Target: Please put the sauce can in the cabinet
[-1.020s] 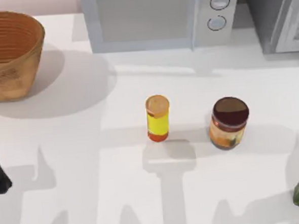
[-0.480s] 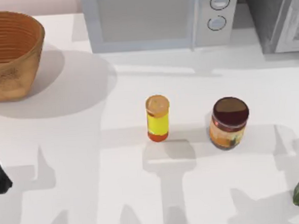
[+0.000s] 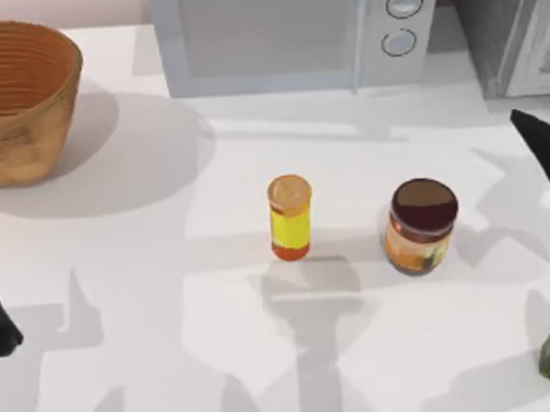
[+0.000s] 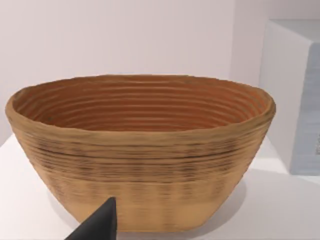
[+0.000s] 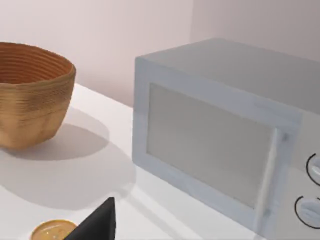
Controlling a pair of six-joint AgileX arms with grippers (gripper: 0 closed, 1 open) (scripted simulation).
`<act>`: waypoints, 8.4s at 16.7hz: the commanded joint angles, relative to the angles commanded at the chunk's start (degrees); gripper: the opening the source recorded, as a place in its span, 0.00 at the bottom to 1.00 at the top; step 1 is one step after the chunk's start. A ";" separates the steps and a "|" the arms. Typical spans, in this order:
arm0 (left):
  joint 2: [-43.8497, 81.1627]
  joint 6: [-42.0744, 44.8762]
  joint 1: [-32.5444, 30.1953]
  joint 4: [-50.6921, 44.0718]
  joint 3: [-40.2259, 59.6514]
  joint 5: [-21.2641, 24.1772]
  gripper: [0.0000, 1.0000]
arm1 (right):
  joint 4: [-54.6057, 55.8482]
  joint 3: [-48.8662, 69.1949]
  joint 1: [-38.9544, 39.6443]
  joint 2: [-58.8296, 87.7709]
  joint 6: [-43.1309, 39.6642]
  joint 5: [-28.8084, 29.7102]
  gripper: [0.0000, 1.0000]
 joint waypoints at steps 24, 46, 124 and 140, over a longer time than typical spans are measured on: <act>0.00 0.00 0.00 0.00 0.00 0.00 1.00 | 47.87 24.34 -6.32 82.95 -8.62 -53.76 1.00; 0.00 0.00 0.00 0.00 0.00 0.00 1.00 | 68.93 26.23 3.46 87.98 9.35 -43.84 0.92; 0.00 0.00 0.00 0.00 0.00 0.00 1.00 | -7.63 -10.58 -0.78 -19.98 7.77 11.35 0.00; 0.00 0.00 0.00 0.00 0.00 0.00 1.00 | -29.35 -24.45 -2.60 -56.87 5.21 37.85 0.00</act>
